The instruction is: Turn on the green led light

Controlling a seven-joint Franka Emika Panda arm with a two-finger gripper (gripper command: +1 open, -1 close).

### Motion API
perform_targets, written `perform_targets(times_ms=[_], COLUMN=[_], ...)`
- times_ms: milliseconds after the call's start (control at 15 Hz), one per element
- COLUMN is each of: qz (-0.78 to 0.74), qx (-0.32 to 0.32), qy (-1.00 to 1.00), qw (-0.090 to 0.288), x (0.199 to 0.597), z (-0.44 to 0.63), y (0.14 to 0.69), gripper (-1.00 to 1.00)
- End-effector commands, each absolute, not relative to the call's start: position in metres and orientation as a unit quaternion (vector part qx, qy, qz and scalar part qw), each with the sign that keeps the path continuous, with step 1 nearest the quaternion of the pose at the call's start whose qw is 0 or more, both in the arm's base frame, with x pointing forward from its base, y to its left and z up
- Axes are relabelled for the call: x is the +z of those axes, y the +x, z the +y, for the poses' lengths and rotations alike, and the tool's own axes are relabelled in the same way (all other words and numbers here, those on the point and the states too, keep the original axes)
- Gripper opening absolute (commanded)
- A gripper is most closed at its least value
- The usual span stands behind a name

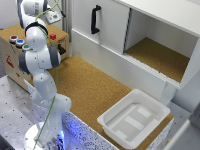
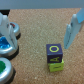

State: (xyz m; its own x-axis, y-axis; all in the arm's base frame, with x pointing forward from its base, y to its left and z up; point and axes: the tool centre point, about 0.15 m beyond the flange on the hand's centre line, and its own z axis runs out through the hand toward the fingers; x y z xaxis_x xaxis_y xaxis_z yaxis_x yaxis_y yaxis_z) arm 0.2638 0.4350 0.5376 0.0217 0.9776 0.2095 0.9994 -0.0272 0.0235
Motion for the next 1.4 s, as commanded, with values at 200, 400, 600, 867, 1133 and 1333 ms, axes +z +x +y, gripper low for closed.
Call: perform_targets(times_ms=[200, 400, 600, 867, 1133, 1333], qz=[-0.688, -0.688, -0.688, -0.684, -0.618, -0.577], qx=[-0.108, -0.108, -0.108, -0.042, 0.011, 0.027], qy=[-0.714, -0.714, -0.714, -0.728, -0.785, -0.816], qw=[0.072, 0.072, 0.072, 0.037, 0.027, 0.026], x=[0.532, 0.532, 0.532, 0.542, 0.539, 0.541], z=[0.425, 0.425, 0.425, 0.435, 0.414, 0.406], y=[0.259, 0.259, 0.259, 0.245, 0.199, 0.164], gripper=[1.00, 1.00, 1.00, 1.00, 1.00, 1.00])
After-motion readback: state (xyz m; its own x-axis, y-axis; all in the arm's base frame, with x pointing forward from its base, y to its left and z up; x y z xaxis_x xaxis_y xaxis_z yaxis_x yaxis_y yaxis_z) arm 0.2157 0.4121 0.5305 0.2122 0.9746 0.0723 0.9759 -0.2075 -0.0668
